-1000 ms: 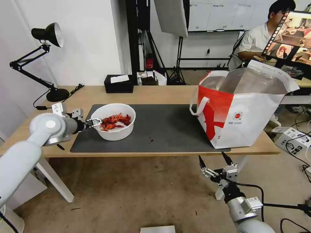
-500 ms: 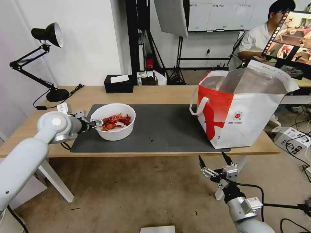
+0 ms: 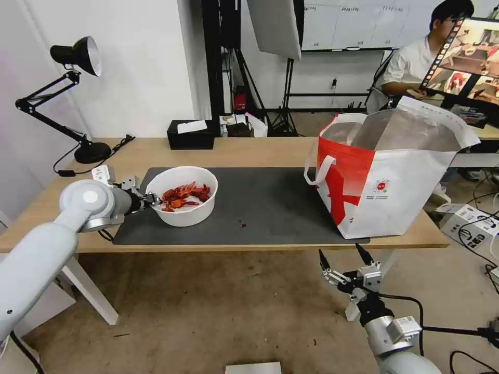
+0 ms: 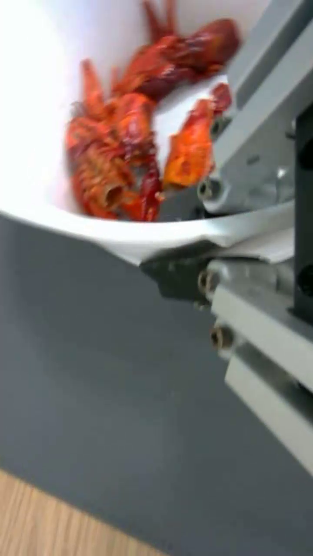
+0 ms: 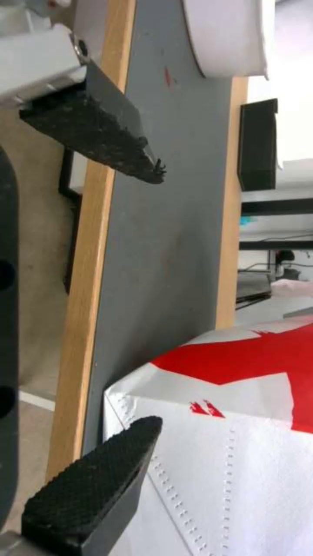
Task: Pick up the trash from the table and place it into the takeout bag.
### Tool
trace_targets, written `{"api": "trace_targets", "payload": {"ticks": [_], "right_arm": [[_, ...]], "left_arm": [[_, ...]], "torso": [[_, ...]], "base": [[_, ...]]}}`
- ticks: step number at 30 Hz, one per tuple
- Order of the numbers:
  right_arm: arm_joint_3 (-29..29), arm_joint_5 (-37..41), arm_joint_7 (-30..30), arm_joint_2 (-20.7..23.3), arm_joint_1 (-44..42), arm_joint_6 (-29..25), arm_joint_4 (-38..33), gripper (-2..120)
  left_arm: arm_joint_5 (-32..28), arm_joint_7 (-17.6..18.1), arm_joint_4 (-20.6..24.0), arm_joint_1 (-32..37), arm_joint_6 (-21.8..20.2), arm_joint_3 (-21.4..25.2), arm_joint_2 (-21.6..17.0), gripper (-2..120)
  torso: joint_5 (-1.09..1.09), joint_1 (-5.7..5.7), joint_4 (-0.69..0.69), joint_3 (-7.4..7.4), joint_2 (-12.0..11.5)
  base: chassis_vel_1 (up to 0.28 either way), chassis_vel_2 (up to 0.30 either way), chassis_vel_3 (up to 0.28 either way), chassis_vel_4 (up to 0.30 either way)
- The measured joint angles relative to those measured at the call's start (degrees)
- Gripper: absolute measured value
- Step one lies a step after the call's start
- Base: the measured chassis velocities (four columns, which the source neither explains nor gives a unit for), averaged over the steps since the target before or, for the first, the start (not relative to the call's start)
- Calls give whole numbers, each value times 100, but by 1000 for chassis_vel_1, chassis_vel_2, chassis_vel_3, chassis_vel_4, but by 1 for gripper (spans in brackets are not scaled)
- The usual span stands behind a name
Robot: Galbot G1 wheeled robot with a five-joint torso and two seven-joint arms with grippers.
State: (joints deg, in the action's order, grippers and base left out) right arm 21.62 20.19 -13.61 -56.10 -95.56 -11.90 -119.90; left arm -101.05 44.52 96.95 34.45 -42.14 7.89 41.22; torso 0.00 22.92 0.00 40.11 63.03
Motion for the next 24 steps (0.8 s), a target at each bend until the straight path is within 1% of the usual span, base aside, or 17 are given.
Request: {"api": "trace_targets", "payload": {"ticks": [1, 2, 4, 9, 10, 12, 13, 16, 17, 19, 21, 22, 24], "right_arm": [[0, 0, 0, 0, 0, 0, 0, 100], [0, 0, 0, 0, 0, 0, 0, 100], [0, 0, 0, 0, 0, 0, 0, 100], [0, 0, 0, 0, 0, 0, 0, 100], [0, 0, 0, 0, 0, 0, 0, 100], [0, 0, 0, 0, 0, 0, 0, 100], [0, 0, 0, 0, 0, 0, 0, 100], [0, 0, 0, 0, 0, 0, 0, 100], [0, 0, 0, 0, 0, 0, 0, 100], [0, 0, 0, 0, 0, 0, 0, 100], [0, 0, 0, 1, 0, 0, 0, 100], [0, 0, 0, 1, 0, 0, 0, 100], [0, 0, 0, 0, 0, 0, 0, 100]], "left_arm": [[0, 0, 0, 0, 0, 0, 0, 5], [-10, -47, 32, 24, 0, 36, 10, 1], [-30, -105, 138, 61, 0, 110, 31, 0], [-36, -117, 296, -15, 0, 130, 74, 0], [-44, -117, 350, -91, 8, 110, 88, 0], [-110, -115, 495, -486, 99, -43, 157, 0], [-110, -115, 495, -486, 99, -43, 157, 0], [-210, -114, 572, -1050, 211, -269, 279, 0], [-210, -114, 572, -1050, 211, -269, 279, 0], [-356, -109, 577, -1806, 324, -673, 522, 0], [-492, -97, 539, -2326, 426, -1087, 766, 0], [-492, -97, 539, -2326, 426, -1087, 766, 0], [-590, -65, 478, -2819, 500, -1501, 1003, 0]], "torso": [[0, 0, 0, 0, 0], [0, 0, 0, 0, 0], [0, 0, 1, 0, 0], [-1, 0, 1, 0, 0], [-1, 0, 1, 0, 0], [0, -1, 1, 0, 0], [0, -1, 1, 0, 0], [1, -1, 0, 0, 0], [1, -1, 0, 0, 0], [2, 0, 0, 0, 0], [1, 0, 0, 0, 0], [1, 0, 0, 0, 0], [3, 0, -1, 0, 0]], "base": [[0, 0, 0, 0], [0, 0, 0, 0], [0, 0, 0, 0], [0, 0, 0, 0], [0, 0, 0, 0], [0, 0, 0, 0], [0, 0, 0, 0], [0, 0, 0, 0], [0, 0, 0, 0], [0, 0, 0, 0], [0, 0, 0, 0], [0, 0, 0, 0], [0, 0, 0, 0]]}}
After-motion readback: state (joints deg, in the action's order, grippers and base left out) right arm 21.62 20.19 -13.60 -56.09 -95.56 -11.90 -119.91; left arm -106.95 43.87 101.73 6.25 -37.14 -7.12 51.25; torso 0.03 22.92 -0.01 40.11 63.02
